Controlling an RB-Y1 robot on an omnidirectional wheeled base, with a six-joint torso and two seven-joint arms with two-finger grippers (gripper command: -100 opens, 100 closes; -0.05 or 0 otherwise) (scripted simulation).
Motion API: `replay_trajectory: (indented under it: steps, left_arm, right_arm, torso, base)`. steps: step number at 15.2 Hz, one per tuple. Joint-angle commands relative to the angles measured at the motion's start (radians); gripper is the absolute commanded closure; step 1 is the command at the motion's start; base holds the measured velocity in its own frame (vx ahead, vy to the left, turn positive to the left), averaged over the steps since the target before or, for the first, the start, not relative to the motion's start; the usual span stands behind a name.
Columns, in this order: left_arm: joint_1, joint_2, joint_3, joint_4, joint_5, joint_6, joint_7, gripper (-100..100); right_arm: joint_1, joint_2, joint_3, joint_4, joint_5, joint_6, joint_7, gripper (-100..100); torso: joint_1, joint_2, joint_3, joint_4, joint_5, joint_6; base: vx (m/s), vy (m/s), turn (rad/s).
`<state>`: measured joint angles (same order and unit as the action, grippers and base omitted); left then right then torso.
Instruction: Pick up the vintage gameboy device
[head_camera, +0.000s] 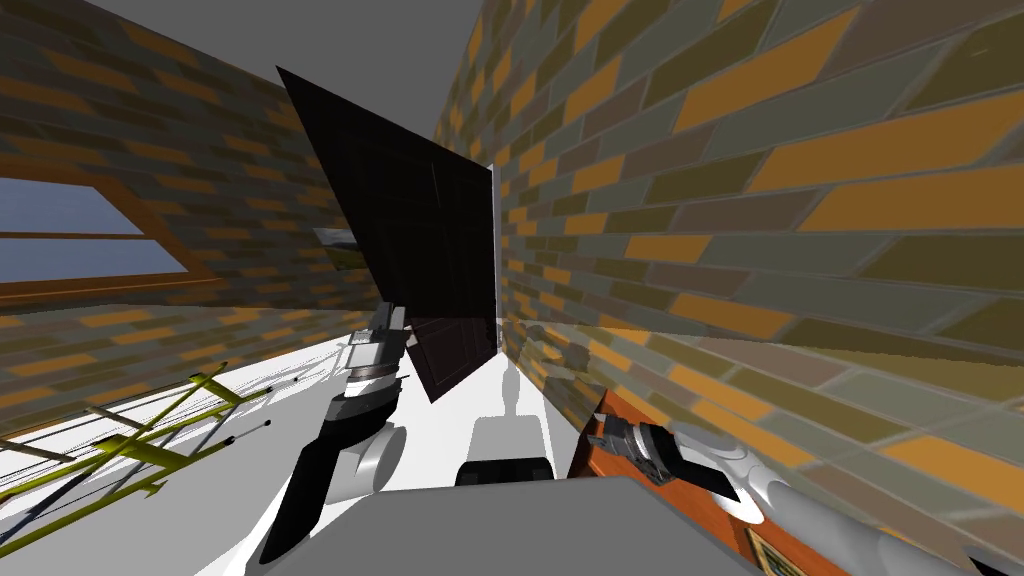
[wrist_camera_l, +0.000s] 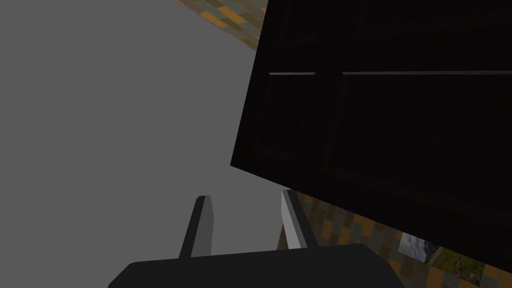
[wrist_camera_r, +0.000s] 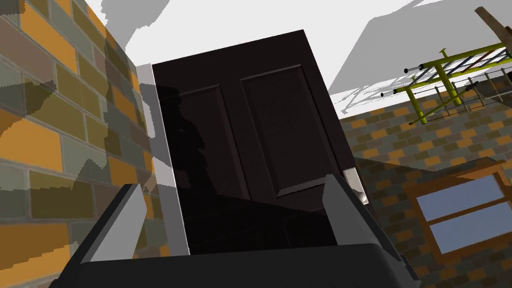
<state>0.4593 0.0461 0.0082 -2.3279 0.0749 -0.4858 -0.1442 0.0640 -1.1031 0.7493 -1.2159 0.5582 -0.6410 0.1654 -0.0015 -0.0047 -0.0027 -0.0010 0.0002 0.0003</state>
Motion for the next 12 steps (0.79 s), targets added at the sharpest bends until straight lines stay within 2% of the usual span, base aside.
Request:
replay_trajectory:
  steps: [1, 2, 3, 4, 5, 8, 9, 12]
  left_arm:
    - [0.0, 0.0, 0.0, 0.0, 0.0, 0.0, 0.0, 0]
    - [0.0, 0.0, 0.0, 0.0, 0.0, 0.0, 0.0, 0]
    - [0.0, 0.0, 0.0, 0.0, 0.0, 0.0, 0.0, 0]
    - [0.0, 0.0, 0.0, 0.0, 0.0, 0.0, 0.0, 0]
    - [0.0, 0.0, 0.0, 0.0, 0.0, 0.0, 0.0, 0]
    - [0.0, 0.0, 0.0, 0.0, 0.0, 0.0, 0.0, 0]
    - [0.0, 0.0, 0.0, 0.0, 0.0, 0.0, 0.0, 0]
    - [0.0, 0.0, 0.0, 0.0, 0.0, 0.0, 0.0, 0]
  right_arm:
    - [-0.001, -0.03, 0.023, 0.024, 0.015, 0.005, 0.005, -100]
    - [-0.01, -0.057, 0.049, 0.057, 0.032, 0.003, 0.009, -100]
    - [-0.01, -0.057, 0.049, 0.057, 0.032, 0.003, 0.009, -100]
    - [-0.019, -0.082, 0.074, 0.087, 0.048, 0.002, 0.013, -100]
    - [-0.019, -0.082, 0.074, 0.087, 0.048, 0.002, 0.013, -100]
    - [-0.036, -0.143, 0.14, 0.164, 0.089, -0.003, 0.023, -100]
    - [-0.036, -0.143, 0.14, 0.164, 0.089, -0.003, 0.023, -100]
    - [-0.042, -0.172, 0.174, 0.201, 0.109, -0.006, 0.027, -100]
  torso:
    - [0.0, 0.0, 0.0, 0.0, 0.0, 0.0]
    - [0.0, 0.0, 0.0, 0.0, 0.0, 0.0]
    - [0.0, 0.0, 0.0, 0.0, 0.0, 0.0]
    - [0.0, 0.001, 0.0, 0.0, 0.0, 0.0]
    - [0.0, 0.001, 0.001, 0.0, 0.0, 0.0]
    - [0.0, 0.003, 0.001, 0.0, 0.0, 0.0]
    - [0.0, 0.003, 0.002, 0.0, 0.0, 0.001]
    - [0.001, 0.004, 0.002, 0.001, 0.0, 0.0]
  base:
    - [0.057, -0.024, -0.005]
    - [0.056, -0.021, -0.006]
    - [0.046, -0.017, -0.008]
    - [0.04, -0.015, -0.011]
    - [0.033, -0.014, -0.013]
    - [0.03, -0.019, -0.024]
    - [0.021, -0.017, -0.024]
    - [0.004, -0.008, -0.015]
